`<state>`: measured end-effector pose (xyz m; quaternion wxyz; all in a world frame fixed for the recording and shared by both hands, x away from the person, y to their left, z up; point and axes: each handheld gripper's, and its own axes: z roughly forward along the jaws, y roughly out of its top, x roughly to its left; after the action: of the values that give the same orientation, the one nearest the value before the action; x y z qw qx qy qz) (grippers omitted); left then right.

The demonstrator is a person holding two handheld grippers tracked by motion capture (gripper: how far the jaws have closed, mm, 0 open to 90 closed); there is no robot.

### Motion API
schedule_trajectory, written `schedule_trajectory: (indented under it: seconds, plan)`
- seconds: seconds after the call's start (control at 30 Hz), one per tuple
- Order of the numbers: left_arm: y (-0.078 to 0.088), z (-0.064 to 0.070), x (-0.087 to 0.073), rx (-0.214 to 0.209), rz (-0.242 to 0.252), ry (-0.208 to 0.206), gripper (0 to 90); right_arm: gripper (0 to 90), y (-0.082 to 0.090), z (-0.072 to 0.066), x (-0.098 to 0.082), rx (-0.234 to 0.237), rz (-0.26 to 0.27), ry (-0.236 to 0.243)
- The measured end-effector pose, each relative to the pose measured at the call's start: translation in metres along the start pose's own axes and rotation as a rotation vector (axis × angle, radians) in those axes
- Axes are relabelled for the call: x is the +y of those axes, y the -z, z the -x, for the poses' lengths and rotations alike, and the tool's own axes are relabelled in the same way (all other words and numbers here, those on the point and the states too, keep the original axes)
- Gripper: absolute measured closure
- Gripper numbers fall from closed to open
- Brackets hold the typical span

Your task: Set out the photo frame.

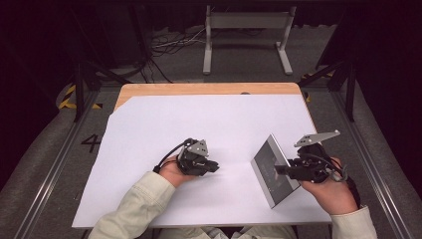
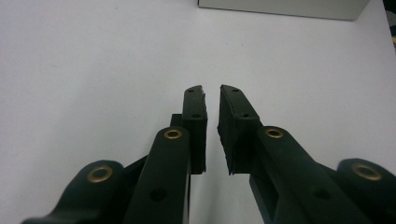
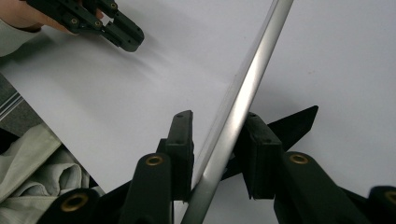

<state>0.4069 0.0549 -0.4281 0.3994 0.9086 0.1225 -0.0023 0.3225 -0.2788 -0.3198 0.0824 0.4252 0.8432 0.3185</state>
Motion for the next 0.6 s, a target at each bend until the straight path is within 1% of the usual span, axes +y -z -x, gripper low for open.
schedule_trajectory:
  seconds: [0.2, 0.6]
  plan:
    - [0.0003, -0.0001, 0.0002, -0.001, 0.004, -0.001, 81.0, 68.6, 0.0004, -0.0006, 0.0003, -0.005, -0.001, -0.003]
    - [0.0005, 0.0004, 0.0001, 0.004, 0.003, 0.002, 81.0, 69.8, 0.0019, -0.0035, 0.0013, -0.030, -0.015, -0.001]
